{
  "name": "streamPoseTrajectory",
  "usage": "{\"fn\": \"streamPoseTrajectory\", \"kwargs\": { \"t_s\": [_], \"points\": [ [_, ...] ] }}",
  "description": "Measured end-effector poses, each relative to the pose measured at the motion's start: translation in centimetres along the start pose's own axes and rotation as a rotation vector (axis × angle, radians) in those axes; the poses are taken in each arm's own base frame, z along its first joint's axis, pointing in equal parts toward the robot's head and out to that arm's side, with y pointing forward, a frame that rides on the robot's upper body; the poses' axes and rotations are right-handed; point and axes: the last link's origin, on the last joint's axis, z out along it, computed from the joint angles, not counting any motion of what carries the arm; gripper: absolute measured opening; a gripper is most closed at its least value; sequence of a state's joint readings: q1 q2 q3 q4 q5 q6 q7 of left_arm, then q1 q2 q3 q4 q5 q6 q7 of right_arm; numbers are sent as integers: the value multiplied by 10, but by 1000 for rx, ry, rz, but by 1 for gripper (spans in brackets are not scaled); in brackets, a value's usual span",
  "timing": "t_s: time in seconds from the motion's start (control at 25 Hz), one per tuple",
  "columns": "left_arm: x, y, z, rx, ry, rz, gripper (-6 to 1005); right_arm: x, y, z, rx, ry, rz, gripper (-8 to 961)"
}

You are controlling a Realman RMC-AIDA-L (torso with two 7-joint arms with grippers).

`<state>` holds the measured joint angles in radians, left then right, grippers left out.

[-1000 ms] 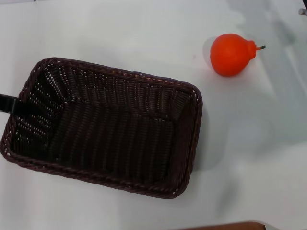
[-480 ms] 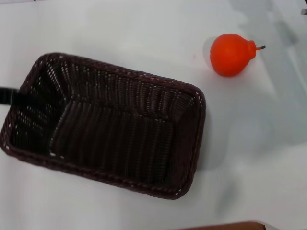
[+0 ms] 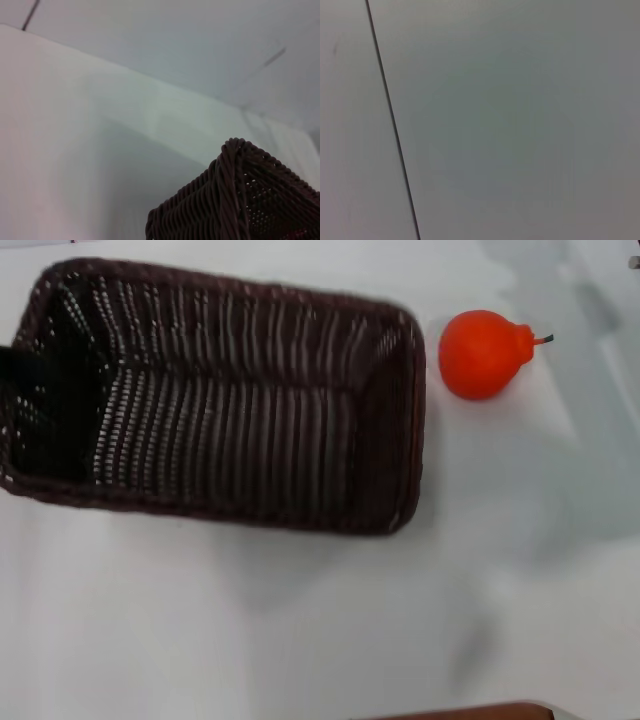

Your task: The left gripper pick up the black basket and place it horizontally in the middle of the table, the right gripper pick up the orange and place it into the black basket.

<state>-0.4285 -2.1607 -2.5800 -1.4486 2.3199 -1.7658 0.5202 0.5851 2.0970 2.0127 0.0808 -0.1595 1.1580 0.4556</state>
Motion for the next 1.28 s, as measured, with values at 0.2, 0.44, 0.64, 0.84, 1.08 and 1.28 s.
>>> {"fn": "streamPoseTrajectory", "kwargs": {
  "t_s": [0.2, 0.44, 0.64, 0.84, 1.08, 1.28],
  "points": [
    [-2, -9, -1, -18, 70, -95, 177, 0, 0, 1, 1, 2, -1, 941],
    [-14, -26, 16, -79, 123, -218, 206, 1, 0, 1, 1, 3, -1, 942],
    [-24, -30, 30, -101, 104, -252, 230, 1, 0, 1, 1, 6, -2, 942],
    [-29, -31, 38, -106, 100, -266, 254, 2, -1, 2, 3, 10, -3, 942],
    [-33, -34, 39, -128, 118, -301, 283, 3, -1, 3, 6, 10, -1, 942],
    [-39, -38, 35, -131, 120, -317, 443, 2, -1, 2, 8, 7, 2, 942]
  ]
}}
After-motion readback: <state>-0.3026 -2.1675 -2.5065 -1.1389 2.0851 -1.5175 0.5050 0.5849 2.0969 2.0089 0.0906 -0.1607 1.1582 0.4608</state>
